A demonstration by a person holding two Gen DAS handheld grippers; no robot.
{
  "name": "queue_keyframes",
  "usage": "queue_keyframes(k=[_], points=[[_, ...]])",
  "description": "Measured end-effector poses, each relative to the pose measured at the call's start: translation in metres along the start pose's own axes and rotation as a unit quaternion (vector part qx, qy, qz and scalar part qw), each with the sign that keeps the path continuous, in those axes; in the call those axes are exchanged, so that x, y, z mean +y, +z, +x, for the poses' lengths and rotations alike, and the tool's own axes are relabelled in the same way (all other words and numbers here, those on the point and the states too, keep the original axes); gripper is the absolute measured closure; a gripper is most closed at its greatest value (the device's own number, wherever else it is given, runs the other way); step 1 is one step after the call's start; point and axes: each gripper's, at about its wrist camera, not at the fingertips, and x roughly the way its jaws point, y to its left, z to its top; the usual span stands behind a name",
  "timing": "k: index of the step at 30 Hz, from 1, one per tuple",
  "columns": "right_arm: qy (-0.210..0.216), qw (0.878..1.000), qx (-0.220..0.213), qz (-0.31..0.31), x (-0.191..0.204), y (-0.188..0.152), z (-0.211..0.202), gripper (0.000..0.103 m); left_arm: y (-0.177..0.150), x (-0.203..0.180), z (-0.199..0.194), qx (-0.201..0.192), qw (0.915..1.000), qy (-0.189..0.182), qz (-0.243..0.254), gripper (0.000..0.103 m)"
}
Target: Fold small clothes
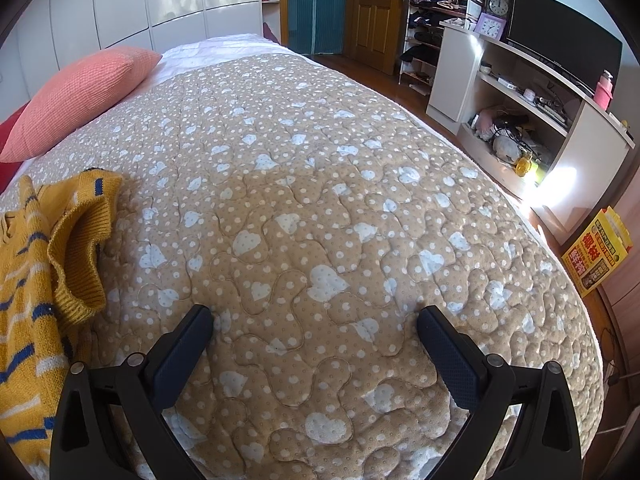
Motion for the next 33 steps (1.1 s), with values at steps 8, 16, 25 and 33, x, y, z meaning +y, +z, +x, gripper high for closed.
queue_keyframes(k=[8, 16, 25, 33], points=[[-0.002, 1.0, 0.003, -0.001, 0.002, 0.0, 0.001, 0.0, -0.024, -0.049, -0.007, -0.011, 0.9972, -0.023, 0.07, 0.0], [0.028, 0.999, 0.032, 0.002, -0.005, 0.004, 0.002, 0.0, -0.027, -0.06, -0.026, -0.088, 0.9906, 0.047, 0.093, 0.0], [-0.02, 0.997, -0.059, -0.04, 0.031, 0.025, -0.094, 0.041, -0.031, -0.063, -0.031, -0.107, 0.9859, 0.052, 0.118, 0.0], [0.254, 0.95, -0.062, -0.17, 0.217, -0.003, -0.185, 0.015, -0.016, -0.021, -0.015, -0.049, 0.9964, 0.058, 0.039, 0.0]])
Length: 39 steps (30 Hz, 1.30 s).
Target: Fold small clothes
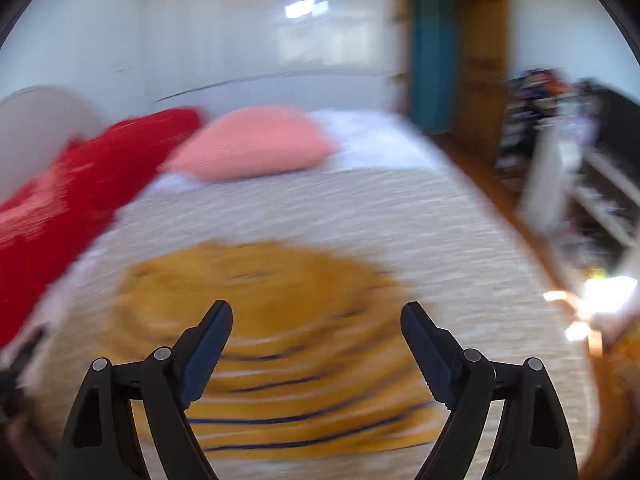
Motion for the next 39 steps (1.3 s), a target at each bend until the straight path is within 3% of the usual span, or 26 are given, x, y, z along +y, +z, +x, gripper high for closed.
queue_keyframes(k=[2, 5, 6, 8, 10, 12, 13, 14, 17, 18, 23, 28, 31, 33, 34, 35, 36, 37, 39], points=[[0.055, 0.997, 0.043, -0.038, 0.057, -0.006, 0.035, 0.017, 0.003, 0.011, 0.0, -0.005, 0.9999, 0.01, -0.013, 0.0], [0.07, 0.989, 0.089, -0.097, 0.125, -0.022, 0.081, 0.02, 0.008, 0.029, -0.001, -0.002, 0.9991, 0.014, -0.039, 0.0], [0.055, 0.986, 0.104, -0.117, 0.145, -0.028, 0.098, 0.02, 0.01, 0.035, 0.0, 0.0, 0.9988, 0.01, -0.049, 0.0], [-0.024, 0.978, 0.125, -0.165, 0.178, -0.04, 0.136, 0.02, 0.011, 0.042, 0.0, 0.005, 0.9983, 0.005, -0.057, 0.0], [-0.086, 0.969, 0.13, -0.192, 0.185, -0.046, 0.162, 0.019, 0.011, 0.045, 0.001, 0.01, 0.9985, 0.0, -0.054, 0.0], [-0.106, 0.966, 0.12, -0.203, 0.184, -0.049, 0.17, 0.019, 0.011, 0.047, -0.001, 0.011, 0.9988, -0.006, -0.046, 0.0], [-0.1, 0.967, 0.117, -0.202, 0.184, -0.048, 0.169, 0.029, 0.01, 0.047, -0.001, 0.011, 0.9991, -0.008, -0.041, 0.0], [-0.098, 0.968, 0.115, -0.199, 0.183, -0.048, 0.166, 0.048, 0.009, 0.048, -0.002, 0.011, 0.9993, -0.008, -0.035, 0.0], [-0.067, 0.976, 0.109, -0.176, 0.171, -0.044, 0.149, 0.07, 0.006, 0.047, -0.003, 0.017, 0.9996, -0.011, -0.019, 0.0], [-0.046, 0.981, 0.106, -0.153, 0.161, -0.036, 0.14, 0.075, 0.004, 0.047, -0.004, 0.02, 0.9995, -0.016, -0.018, 0.0], [-0.005, 0.996, 0.071, -0.053, 0.102, -0.006, 0.091, 0.078, -0.005, 0.034, -0.013, 0.021, 0.999, -0.039, -0.01, 0.0], [-0.023, 0.997, 0.037, 0.062, -0.023, 0.005, 0.046, 0.079, -0.019, -0.01, -0.042, -0.007, 0.9956, -0.088, 0.034, 0.0], [-0.04, 0.99, 0.027, 0.133, -0.112, -0.013, 0.033, 0.079, -0.037, -0.045, -0.055, 0.021, 0.9884, -0.138, 0.059, 0.0], [-0.036, 0.988, 0.049, 0.14, -0.151, -0.027, 0.04, 0.076, -0.05, -0.064, -0.063, 0.045, 0.9823, -0.167, 0.073, 0.0], [-0.052, 0.987, 0.052, 0.14, -0.173, -0.037, 0.042, 0.069, -0.054, -0.072, -0.066, 0.053, 0.9803, -0.172, 0.08, 0.0], [-0.074, 0.987, 0.037, 0.14, -0.185, -0.043, 0.036, 0.054, -0.06, -0.082, -0.07, 0.061, 0.9782, -0.177, 0.091, 0.0], [-0.087, 0.986, 0.023, 0.14, -0.192, -0.046, 0.028, 0.05, -0.066, -0.09, -0.075, 0.067, 0.9765, -0.179, 0.1, 0.0], [-0.113, 0.984, 0.005, 0.138, -0.199, -0.051, 0.016, 0.049, -0.07, -0.097, -0.079, 0.073, 0.9752, -0.18, 0.106, 0.0], [-0.109, 0.984, -0.014, 0.137, -0.206, -0.056, 0.0, 0.048, -0.079, -0.113, -0.085, 0.09, 0.9727, -0.181, 0.113, 0.0]])
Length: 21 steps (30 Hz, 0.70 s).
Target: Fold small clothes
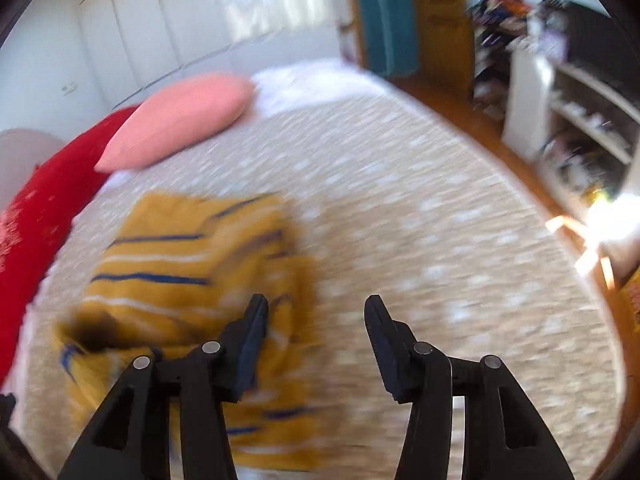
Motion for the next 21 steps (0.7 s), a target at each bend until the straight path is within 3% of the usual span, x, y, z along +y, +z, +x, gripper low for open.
queue_keyframes(k=[4, 6, 10, 12, 13, 15, 17, 21], points=[[0.086, 0.995, -0.04, -0.008, 0.0, -0.004, -0.041, 0.048, -0.014, -0.028, -0.004, 0.022, 0.9997, -0.009, -0.009, 0.0], [0.122, 0.991, -0.049, -0.028, 0.014, -0.01, -0.053, 0.039, -0.02, -0.041, -0.007, 0.026, 0.9995, -0.019, -0.009, 0.0], [0.133, 0.987, -0.04, -0.077, 0.054, -0.02, -0.036, 0.035, -0.025, -0.054, -0.013, 0.029, 0.9994, -0.021, 0.003, 0.0], [0.159, 0.984, 0.003, -0.076, 0.06, -0.024, -0.017, 0.096, -0.023, -0.053, -0.017, 0.028, 0.9994, -0.02, 0.001, 0.0], [0.166, 0.984, 0.034, -0.053, 0.056, -0.026, -0.007, 0.103, -0.022, -0.052, -0.02, 0.025, 0.9995, -0.02, 0.0, 0.0], [0.16, 0.986, 0.034, -0.027, 0.04, -0.029, -0.008, 0.103, -0.019, -0.044, -0.03, 0.014, 0.9997, -0.017, -0.004, 0.0], [0.114, 0.993, 0.037, -0.003, 0.008, -0.041, -0.009, 0.103, -0.018, -0.031, -0.035, 0.005, 0.9999, -0.008, -0.011, 0.0], [0.058, 0.994, 0.082, 0.045, -0.043, -0.066, 0.004, 0.103, -0.021, -0.01, -0.025, 0.03, 0.9992, -0.005, -0.026, 0.0]])
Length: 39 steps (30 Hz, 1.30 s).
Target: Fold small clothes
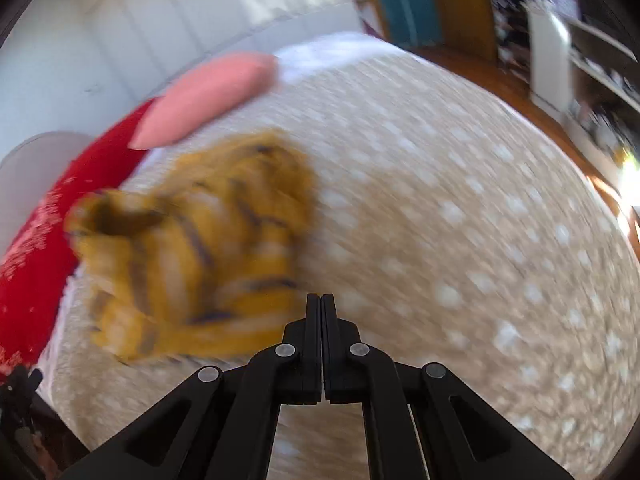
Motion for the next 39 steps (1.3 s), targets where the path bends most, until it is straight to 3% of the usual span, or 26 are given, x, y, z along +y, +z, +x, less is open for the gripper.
queue_keyframes(k=[4, 6, 7, 8, 12, 14, 19, 23, 27, 30, 34, 36, 39], points=[[0.068, 0.995, -0.066, -0.015, 0.017, 0.01, -0.037, 0.098, -0.005, 0.01, 0.01, 0.011, 0.9999, 0.008, -0.008, 0.0], [0.115, 0.987, -0.09, -0.06, 0.051, 0.02, -0.05, 0.07, -0.008, 0.01, 0.016, 0.02, 0.9996, 0.009, -0.016, 0.0], [0.128, 0.984, -0.096, -0.079, 0.065, 0.022, -0.051, 0.046, -0.009, 0.009, 0.018, 0.024, 0.9995, 0.008, -0.018, 0.0], [0.137, 0.979, -0.104, -0.107, 0.085, 0.023, -0.05, 0.043, -0.01, 0.007, 0.019, 0.029, 0.9994, 0.004, -0.016, 0.0], [0.109, 0.971, -0.097, -0.187, 0.129, 0.023, -0.026, 0.045, -0.011, -0.007, 0.013, 0.025, 0.9995, 0.01, 0.015, 0.0], [0.097, 0.974, -0.053, -0.197, 0.133, 0.021, -0.004, 0.094, -0.009, -0.011, 0.01, 0.019, 0.9992, 0.014, 0.031, 0.0], [0.115, 0.986, -0.023, -0.115, 0.067, 0.004, -0.009, 0.095, -0.004, -0.012, 0.012, 0.018, 0.9989, 0.006, 0.043, 0.0], [0.157, 0.987, 0.023, 0.009, -0.002, -0.025, 0.006, 0.096, 0.002, -0.015, 0.041, 0.048, 0.9984, -0.019, 0.023, 0.0], [0.173, 0.985, 0.011, 0.01, -0.003, -0.02, -0.001, 0.093, 0.017, -0.03, 0.075, 0.081, 0.9952, -0.052, 0.018, 0.0], [0.178, 0.984, -0.024, -0.014, 0.011, -0.003, -0.023, 0.085, 0.036, -0.047, 0.091, 0.084, 0.9936, -0.067, 0.036, 0.0], [0.146, 0.983, -0.108, -0.033, 0.025, 0.035, -0.053, 0.026, 0.065, -0.076, 0.118, 0.085, 0.9886, -0.1, 0.075, 0.0], [0.131, 0.983, -0.129, -0.025, 0.028, 0.053, -0.048, 0.018, 0.077, -0.094, 0.144, 0.101, 0.9835, -0.121, 0.089, 0.0], [0.13, 0.989, -0.068, -0.02, 0.035, 0.085, 0.007, 0.017, 0.082, -0.116, 0.197, 0.174, 0.965, -0.172, 0.094, 0.0]])
